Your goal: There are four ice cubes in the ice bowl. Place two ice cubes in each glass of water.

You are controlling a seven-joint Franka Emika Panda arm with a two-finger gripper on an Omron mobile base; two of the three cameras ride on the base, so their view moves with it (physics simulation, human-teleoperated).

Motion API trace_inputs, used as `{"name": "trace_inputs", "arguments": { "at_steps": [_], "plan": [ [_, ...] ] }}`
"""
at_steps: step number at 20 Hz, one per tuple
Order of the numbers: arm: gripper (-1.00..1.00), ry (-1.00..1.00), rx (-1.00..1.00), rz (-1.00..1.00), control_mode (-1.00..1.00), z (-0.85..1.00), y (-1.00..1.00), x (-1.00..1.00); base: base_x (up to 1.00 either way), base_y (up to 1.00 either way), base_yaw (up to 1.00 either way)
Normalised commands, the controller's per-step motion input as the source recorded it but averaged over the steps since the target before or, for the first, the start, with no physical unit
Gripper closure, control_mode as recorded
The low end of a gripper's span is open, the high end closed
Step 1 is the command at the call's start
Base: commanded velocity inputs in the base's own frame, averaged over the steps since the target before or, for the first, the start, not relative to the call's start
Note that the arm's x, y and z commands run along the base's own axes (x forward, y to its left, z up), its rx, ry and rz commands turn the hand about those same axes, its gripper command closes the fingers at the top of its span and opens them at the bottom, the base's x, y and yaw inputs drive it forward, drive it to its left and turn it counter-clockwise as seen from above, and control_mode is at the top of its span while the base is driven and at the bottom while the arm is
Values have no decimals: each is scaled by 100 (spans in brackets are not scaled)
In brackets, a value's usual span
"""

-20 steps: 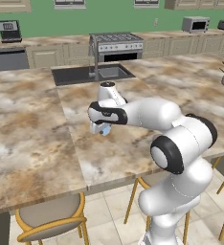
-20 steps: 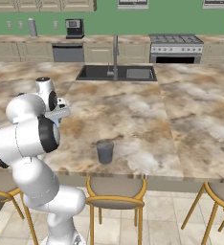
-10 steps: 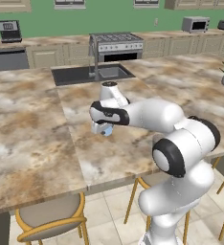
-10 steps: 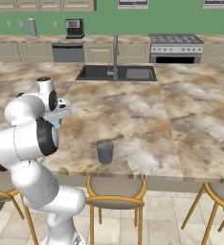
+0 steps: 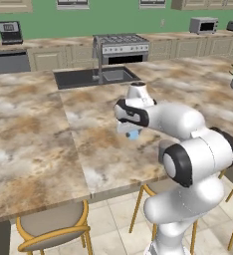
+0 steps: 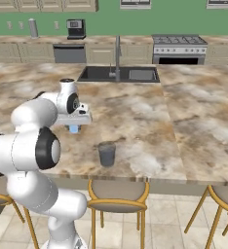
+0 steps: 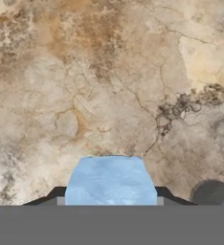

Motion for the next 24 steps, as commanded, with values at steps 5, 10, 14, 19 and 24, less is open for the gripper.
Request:
{"name": "trace_inputs", "arguments": {
  "at_steps": [5,10,14,19,24],
  "plan": [
    [100,10,4,-33,-100,5,-86,0,0,0,0],
    [100,10,1,-26,-100,2,-52,0,0,0,0],
    [100,5,0,-19,-100,0,-50,-4,0,0,0],
    [100,0,0,-15,-100,-1,-48,-19,0,0,0],
    [100,1,0,-15,-100,0,-44,-17,0,0,0]
  ]
}}
